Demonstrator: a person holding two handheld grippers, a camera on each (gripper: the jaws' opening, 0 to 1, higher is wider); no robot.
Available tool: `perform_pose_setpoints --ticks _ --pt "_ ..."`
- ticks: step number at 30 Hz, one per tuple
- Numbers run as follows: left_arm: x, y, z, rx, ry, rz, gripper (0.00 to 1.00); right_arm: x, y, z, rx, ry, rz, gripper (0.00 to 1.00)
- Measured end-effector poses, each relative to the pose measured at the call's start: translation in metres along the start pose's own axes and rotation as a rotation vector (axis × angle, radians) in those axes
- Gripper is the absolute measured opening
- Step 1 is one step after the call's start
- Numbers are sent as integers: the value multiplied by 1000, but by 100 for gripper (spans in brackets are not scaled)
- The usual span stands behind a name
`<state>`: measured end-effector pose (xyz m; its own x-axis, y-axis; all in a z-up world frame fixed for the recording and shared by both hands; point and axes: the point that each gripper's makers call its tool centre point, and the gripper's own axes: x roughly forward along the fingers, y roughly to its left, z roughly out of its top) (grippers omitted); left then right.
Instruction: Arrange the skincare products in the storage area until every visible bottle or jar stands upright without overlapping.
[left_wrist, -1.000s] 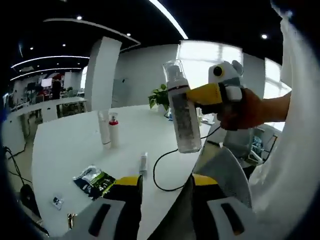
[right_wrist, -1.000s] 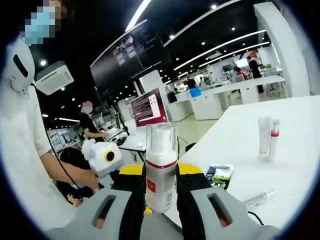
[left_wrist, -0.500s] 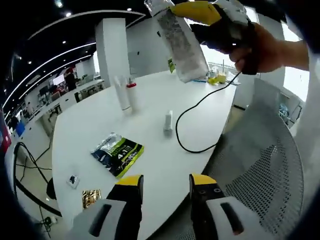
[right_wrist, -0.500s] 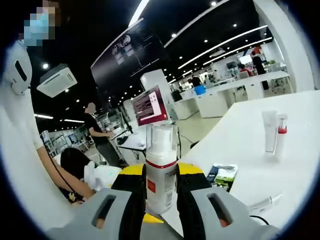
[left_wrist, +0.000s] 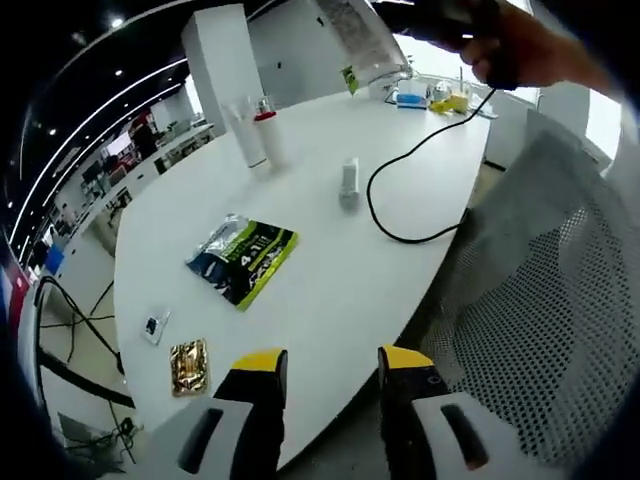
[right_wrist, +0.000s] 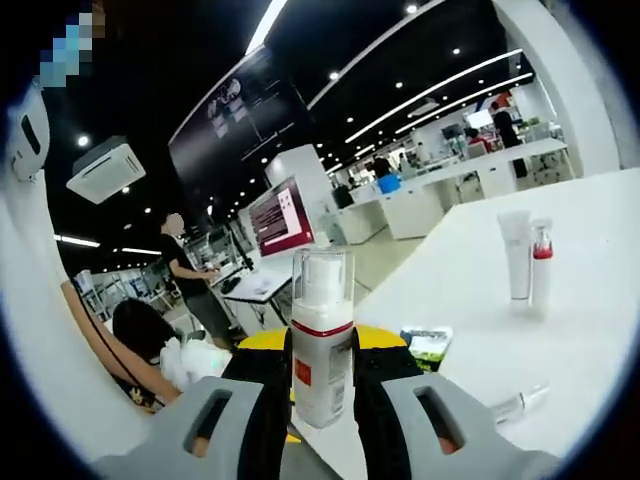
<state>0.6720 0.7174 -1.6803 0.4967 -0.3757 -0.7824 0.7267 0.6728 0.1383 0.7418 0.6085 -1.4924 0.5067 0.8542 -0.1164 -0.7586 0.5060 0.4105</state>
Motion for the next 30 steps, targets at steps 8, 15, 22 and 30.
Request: perform_pose_setpoints --ticks 8,15,22,30 --pt "0 3 -10 -9 46 16 35 11 -7 -19 36 -18 52 20" --pt "-5 12 -2 -19 0 50 28 16 1 -25 34 27 109 20" --pt "-3 11 -9 -30 39 51 29 21 -8 -7 4 7 116 20" --pt "-5 18 -2 -41 -5 88 27 17 -41 -3 -23 -7 59 20"
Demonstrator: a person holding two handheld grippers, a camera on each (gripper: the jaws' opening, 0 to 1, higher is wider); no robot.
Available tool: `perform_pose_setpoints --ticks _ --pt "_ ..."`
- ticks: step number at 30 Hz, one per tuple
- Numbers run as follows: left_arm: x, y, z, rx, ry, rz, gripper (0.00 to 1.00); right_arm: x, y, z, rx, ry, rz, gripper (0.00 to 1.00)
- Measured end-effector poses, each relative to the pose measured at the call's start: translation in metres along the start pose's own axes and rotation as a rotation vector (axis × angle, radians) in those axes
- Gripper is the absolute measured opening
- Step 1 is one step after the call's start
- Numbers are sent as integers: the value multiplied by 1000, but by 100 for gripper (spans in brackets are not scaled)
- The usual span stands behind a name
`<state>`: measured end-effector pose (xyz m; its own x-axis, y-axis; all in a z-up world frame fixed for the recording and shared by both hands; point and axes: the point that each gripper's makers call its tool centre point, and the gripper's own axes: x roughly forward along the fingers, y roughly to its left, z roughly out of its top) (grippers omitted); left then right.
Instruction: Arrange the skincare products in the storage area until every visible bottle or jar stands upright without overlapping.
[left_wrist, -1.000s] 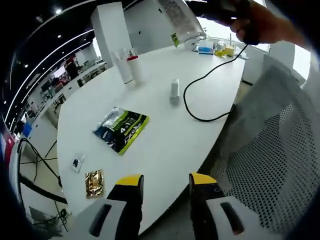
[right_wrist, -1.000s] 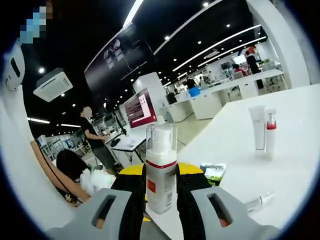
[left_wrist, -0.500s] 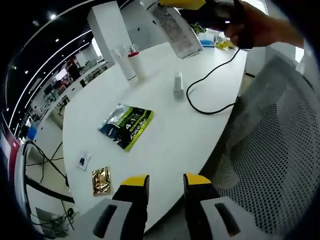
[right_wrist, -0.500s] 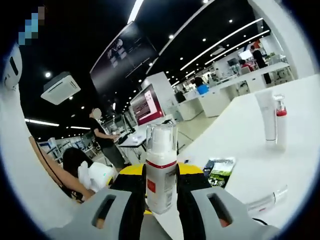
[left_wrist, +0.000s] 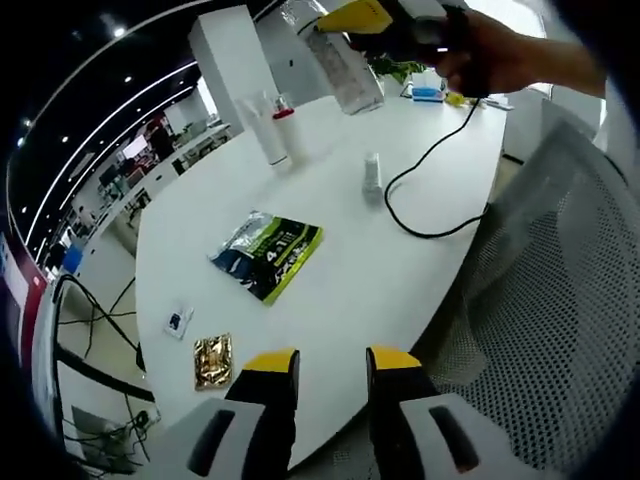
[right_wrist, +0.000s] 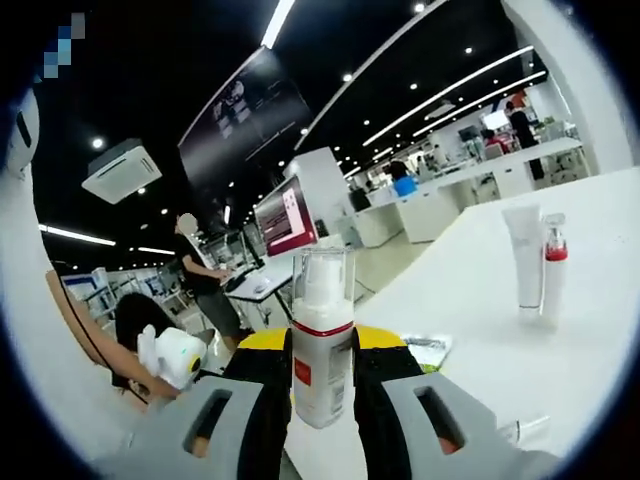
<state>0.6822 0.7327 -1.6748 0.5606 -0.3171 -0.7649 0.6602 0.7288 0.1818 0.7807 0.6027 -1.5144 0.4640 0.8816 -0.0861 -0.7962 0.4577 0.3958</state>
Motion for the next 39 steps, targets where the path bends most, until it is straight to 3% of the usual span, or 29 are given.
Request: perform_pose_setpoints --ticks 8,21,30,39 --pt "4 -6 -5 2 28 -34 27 -2 -20 9 -73 -16 -64 20" --pt "7 -12 -15 12 85 -64 27 17 -45 6 -74 -24 -110 20" --pt "6 -8 -17 -5 88 -53 25 34 -45 -16 -91 53 -99 20" --pt "6 -4 -18 -14 83 -38 24 47 -50 -19 -116 87 -100 20"
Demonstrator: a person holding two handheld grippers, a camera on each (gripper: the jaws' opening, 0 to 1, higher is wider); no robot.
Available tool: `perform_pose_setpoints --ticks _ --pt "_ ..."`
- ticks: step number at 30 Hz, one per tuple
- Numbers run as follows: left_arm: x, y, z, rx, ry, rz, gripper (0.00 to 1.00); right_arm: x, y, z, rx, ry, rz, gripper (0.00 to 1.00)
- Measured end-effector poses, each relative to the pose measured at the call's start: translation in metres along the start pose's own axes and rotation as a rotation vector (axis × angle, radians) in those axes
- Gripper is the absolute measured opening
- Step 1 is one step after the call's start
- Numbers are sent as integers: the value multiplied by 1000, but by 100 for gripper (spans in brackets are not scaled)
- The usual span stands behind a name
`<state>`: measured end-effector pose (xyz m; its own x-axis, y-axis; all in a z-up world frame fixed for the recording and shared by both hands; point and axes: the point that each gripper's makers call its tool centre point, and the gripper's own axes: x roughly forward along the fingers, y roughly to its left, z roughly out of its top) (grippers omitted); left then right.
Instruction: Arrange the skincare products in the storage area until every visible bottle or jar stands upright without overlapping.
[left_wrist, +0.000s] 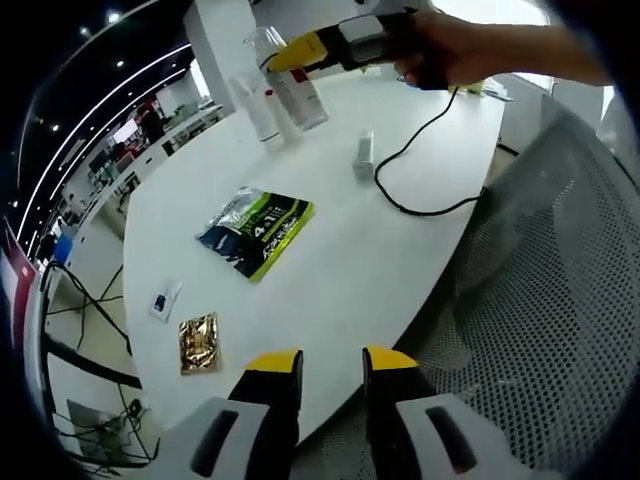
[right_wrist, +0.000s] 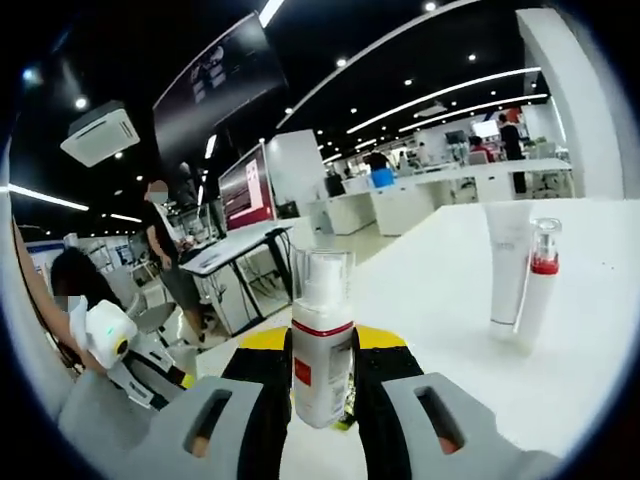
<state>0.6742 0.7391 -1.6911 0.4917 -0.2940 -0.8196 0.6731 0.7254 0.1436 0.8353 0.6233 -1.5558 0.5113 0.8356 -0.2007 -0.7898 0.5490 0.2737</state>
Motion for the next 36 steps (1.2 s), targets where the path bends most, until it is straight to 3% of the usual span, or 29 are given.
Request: perform_pose_setpoints --ticks 16,36 --pt "0 1 -1 -4 3 9 23 14 -41 5 -49 14 -55 20" --pt "1 3 -4 -1 19 12 23 28 -90 -9 -105 -2 -121 20"
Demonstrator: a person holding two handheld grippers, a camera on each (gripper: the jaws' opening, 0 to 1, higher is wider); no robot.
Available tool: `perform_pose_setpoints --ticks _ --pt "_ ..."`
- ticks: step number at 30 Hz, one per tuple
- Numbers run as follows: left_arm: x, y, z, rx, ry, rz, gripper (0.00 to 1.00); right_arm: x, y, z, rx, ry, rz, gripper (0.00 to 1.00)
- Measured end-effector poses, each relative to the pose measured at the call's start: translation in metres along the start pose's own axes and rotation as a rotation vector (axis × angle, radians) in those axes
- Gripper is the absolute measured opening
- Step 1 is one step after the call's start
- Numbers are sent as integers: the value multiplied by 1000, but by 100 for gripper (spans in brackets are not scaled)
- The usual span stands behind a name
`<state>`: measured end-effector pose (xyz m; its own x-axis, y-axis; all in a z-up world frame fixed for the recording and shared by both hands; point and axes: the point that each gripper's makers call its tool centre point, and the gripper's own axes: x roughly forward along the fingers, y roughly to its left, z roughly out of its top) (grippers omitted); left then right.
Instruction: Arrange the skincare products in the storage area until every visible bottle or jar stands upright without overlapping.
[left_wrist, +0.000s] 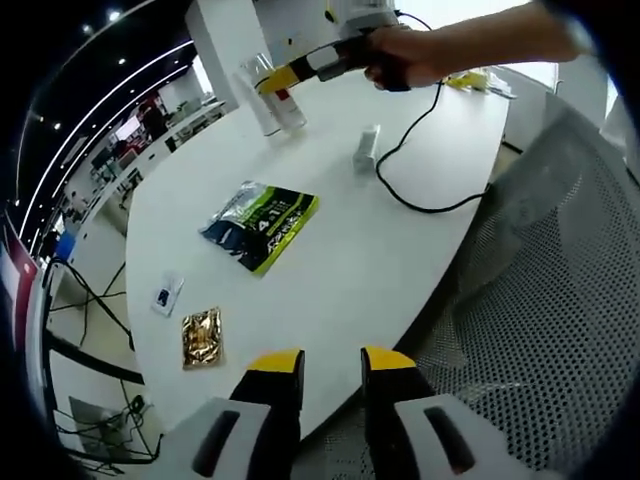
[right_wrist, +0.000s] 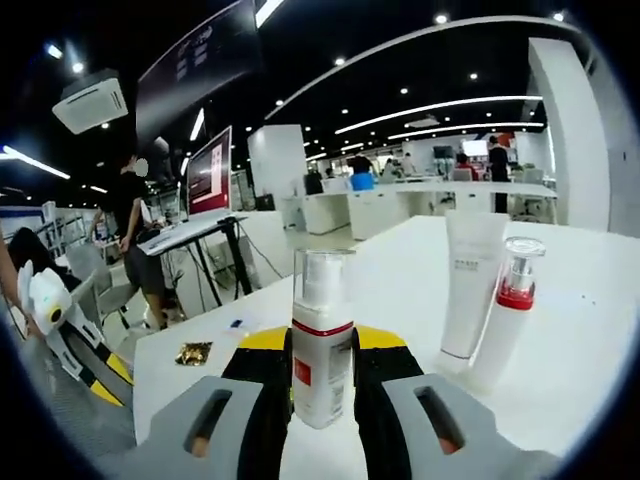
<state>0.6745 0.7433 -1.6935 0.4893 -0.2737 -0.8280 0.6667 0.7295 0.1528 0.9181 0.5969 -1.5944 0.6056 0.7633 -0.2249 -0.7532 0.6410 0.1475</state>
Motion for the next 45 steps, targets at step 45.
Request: perform_pose_setpoints --ticks 45 --pt "1 -2 -4 -17 13 -25 21 30 -56 -40 -40 20 -98 20"
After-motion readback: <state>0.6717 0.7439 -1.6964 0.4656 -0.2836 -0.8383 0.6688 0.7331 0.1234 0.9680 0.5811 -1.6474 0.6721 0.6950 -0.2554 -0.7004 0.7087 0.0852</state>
